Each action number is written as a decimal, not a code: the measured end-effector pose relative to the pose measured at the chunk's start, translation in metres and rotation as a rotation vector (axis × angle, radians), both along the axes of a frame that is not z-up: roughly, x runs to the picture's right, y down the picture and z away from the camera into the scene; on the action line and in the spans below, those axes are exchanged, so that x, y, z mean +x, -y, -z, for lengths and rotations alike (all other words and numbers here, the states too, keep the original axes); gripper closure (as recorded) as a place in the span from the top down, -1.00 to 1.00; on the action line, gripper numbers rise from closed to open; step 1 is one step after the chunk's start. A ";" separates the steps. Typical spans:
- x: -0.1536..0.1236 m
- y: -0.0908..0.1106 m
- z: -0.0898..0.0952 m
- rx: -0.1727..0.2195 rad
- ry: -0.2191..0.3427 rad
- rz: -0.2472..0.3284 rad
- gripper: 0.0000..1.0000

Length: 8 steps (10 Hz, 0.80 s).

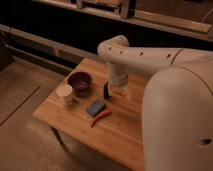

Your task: Knock the eraser over

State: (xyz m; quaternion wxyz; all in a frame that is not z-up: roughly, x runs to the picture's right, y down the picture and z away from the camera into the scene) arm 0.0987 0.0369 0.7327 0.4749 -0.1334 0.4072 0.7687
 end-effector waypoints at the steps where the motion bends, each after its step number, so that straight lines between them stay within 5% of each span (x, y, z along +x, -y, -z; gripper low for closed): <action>1: 0.010 0.000 -0.004 -0.002 -0.016 -0.008 0.30; 4: 0.030 0.003 -0.030 -0.008 -0.017 0.010 0.30; 8: 0.019 0.036 -0.066 0.021 0.045 0.093 0.30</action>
